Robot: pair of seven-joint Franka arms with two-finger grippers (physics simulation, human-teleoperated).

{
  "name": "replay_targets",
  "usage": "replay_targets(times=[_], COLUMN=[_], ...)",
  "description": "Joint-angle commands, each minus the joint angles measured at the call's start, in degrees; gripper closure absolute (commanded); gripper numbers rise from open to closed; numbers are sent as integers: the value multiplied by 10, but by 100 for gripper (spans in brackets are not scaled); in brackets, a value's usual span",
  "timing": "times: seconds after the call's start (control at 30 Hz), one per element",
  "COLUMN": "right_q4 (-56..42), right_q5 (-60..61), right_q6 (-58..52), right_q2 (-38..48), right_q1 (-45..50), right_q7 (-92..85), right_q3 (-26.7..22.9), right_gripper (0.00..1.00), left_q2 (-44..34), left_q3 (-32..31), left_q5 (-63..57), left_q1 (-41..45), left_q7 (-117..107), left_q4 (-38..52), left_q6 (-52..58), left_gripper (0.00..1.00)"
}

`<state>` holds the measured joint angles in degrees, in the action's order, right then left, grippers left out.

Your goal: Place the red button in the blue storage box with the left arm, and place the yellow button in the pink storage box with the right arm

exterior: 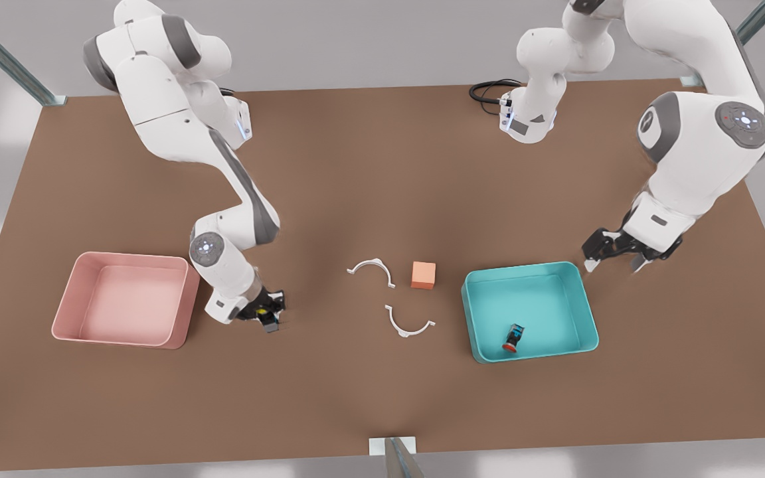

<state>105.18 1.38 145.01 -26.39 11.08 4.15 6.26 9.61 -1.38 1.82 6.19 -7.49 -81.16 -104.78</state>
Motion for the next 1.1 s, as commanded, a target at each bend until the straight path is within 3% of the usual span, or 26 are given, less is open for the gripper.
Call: replay_targets(times=[0.0, 0.2, 0.4, 0.43, 0.47, 0.5, 0.6, 0.63, 0.7, 0.73, 0.77, 0.93, 1.0, 1.07], right_q4=[9, 134, 146, 143, 143, 143, 86, 14, -199, -266, -269, -223, -195, -240], right_q5=[-6, -7, -6, -6, -6, -6, -6, -7, -71, -72, -70, -66, -67, -67], right_q6=[-94, -59, -54, -54, -54, -54, -76, -145, -401, -511, -584, -576, -563, -540], right_q2=[34, 106, 92, 83, 81, 79, 81, 82, 81, 88, 159, 156, 172, 151], right_q1=[-23, -162, -265, -277, -278, -281, -265, -239, -150, -114, -123, -166, -167, -162], right_q7=[-24, -166, -317, -338, -338, -339, -331, -301, -106, -3, 12, 16, 14, 9], right_q3=[0, 1, 0, 0, 0, 0, 4, 9, 9, 10, 10, 37, 32, 1], right_gripper=[58, 57, 52, 42, 6, 0, 0, 0, 0, 0, 0, 0, 0, 0], left_q2=[-21, -13, -5, -4, -4, -4, -1, 0, 0, 0, 0, 0, 0, 0], left_q3=[-13, -13, -13, -13, -13, -13, -14, -14, -14, -14, -14, -14, -14, -14], left_q5=[-17, -27, -27, -27, -27, -27, -28, -29, -28, -28, -28, -28, -28, -28], left_q1=[-12, -7, -7, -7, -7, -7, -7, -7, -7, -7, -7, -7, -6, -6], left_q7=[23, 27, 25, 25, 24, 23, 23, 23, 22, 22, 21, 21, 21, 21], left_q4=[-3, 0, 2, 2, 2, 2, 2, 2, 3, 3, 3, 3, 3, 3], left_q6=[126, 145, 146, 145, 146, 146, 146, 146, 146, 146, 146, 146, 146, 146], left_gripper=[0, 0, 0, 0, 0, 0, 0, 0, 0, 0, 0, 0, 0, 0])
